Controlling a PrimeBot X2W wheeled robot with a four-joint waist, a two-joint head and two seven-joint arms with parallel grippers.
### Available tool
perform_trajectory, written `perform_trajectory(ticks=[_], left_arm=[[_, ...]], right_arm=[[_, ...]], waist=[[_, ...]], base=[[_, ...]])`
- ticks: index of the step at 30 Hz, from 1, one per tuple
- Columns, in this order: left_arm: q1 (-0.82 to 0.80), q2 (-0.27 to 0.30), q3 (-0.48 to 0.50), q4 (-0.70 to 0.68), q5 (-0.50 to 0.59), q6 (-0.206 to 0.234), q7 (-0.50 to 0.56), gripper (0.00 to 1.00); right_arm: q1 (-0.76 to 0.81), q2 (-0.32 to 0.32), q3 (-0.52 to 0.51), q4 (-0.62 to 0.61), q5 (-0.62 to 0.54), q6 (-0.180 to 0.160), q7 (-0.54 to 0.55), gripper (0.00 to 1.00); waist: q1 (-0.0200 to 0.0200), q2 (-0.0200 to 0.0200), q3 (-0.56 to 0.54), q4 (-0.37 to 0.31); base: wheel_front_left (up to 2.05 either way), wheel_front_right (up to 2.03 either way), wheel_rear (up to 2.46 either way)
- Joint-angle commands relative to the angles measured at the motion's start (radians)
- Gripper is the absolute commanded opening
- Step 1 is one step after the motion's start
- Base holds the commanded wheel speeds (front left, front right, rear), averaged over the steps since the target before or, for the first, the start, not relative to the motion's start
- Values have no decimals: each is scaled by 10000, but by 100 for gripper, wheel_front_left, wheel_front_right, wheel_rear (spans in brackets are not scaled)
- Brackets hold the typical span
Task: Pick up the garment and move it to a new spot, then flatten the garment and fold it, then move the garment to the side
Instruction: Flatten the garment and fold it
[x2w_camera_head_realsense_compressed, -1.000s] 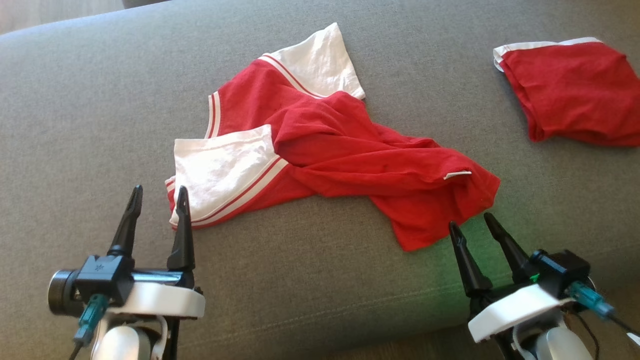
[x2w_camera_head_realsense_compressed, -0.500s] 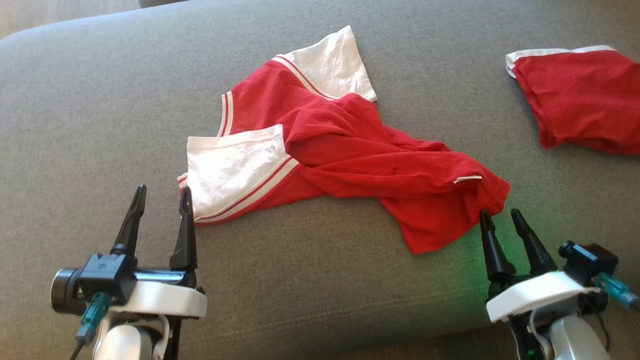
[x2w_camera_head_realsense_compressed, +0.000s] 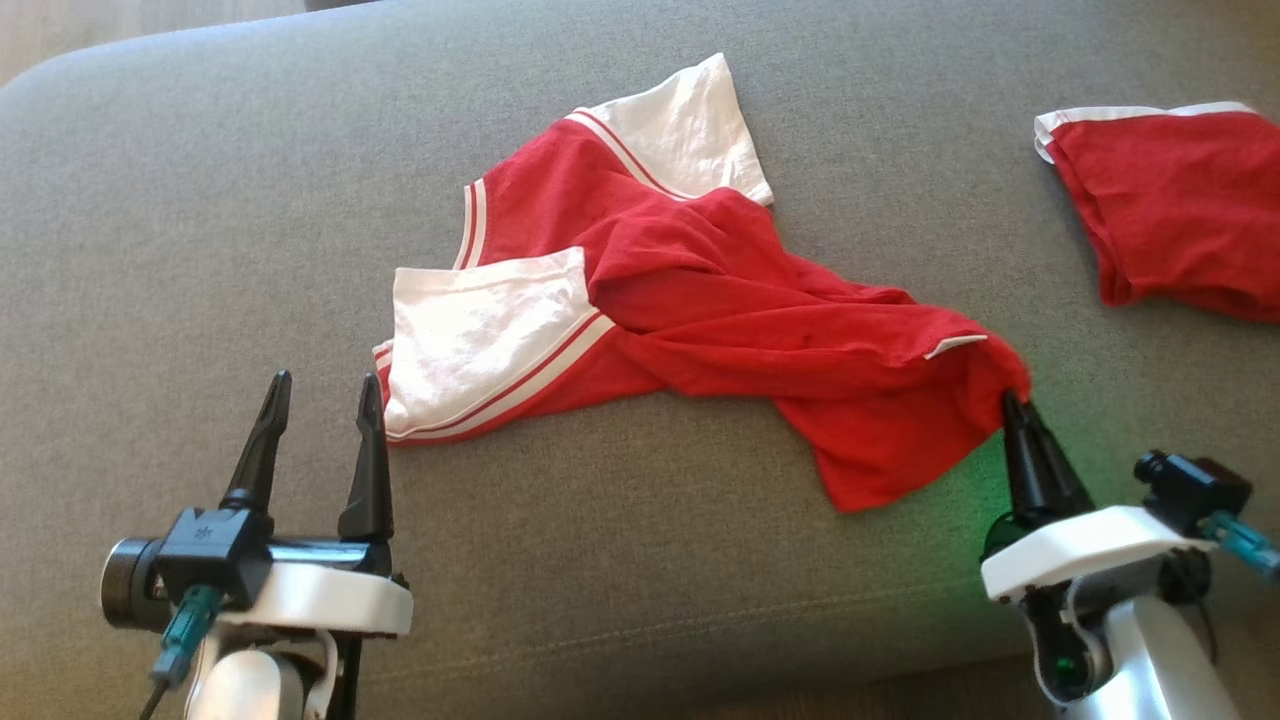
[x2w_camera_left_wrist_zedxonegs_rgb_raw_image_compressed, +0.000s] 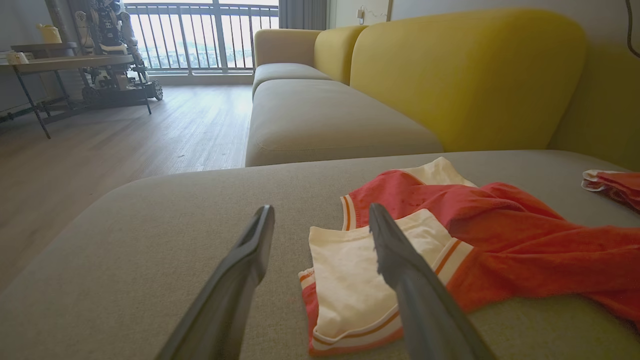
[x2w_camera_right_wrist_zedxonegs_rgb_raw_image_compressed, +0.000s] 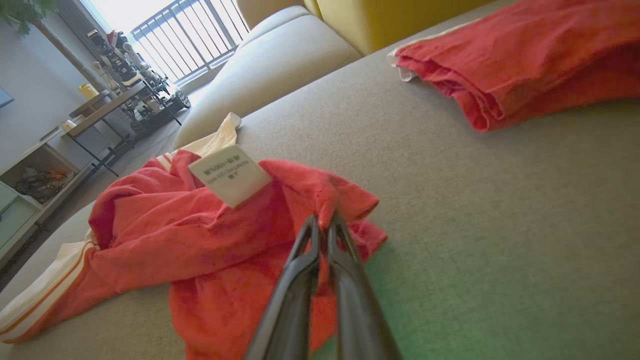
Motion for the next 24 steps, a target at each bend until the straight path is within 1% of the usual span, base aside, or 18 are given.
perform_trajectory(ticks=[1,5,8,9,11,14,17,20,24], left_arm=[[-288,-7,365,-332,43,-4,-51,100],[-441,-7,451,-293,14,-58,-51,100],[-1076,122,704,-195,-153,-247,-51,100],[-2519,646,1071,973,-751,-621,291,100],[-3406,1043,1111,1712,-1229,-808,1329,100],[-4507,1786,793,2611,-1920,-981,3078,100],[-5142,2641,35,3107,-2223,-1023,4444,100],[-5380,3317,-771,3142,-2757,-1028,5265,100],[-5423,3950,-1323,3077,-3384,-1031,5685,100]], right_arm=[[-136,-49,122,-405,-213,-2,-130,0],[173,-49,-291,-868,-1141,-2,-131,0],[271,-49,-427,-1240,-1577,-2,-132,0],[155,-49,-326,-1583,-1718,-2,-132,0],[65,-49,-183,-1703,-1698,-2,-132,0],[-77,-49,37,-1847,-1621,-2,-133,0],[-209,-49,186,-1927,-1497,-2,-133,0],[-284,-49,223,-1972,-1375,-2,-133,0],[-369,-49,248,-2023,-1233,-2,-133,0]], waist=[[0,0,-4,-12],[0,0,86,-72],[0,0,382,-161],[0,0,825,-280],[0,0,1029,-362],[0,0,1309,-538],[0,0,1522,-754],[0,0,1685,-925],[0,0,1884,-1085]], base=[[0,0,0],[0,0,0],[0,0,0],[0,0,0],[0,0,0],[0,0,0],[0,0,0],[0,0,0],[0,0,0]])
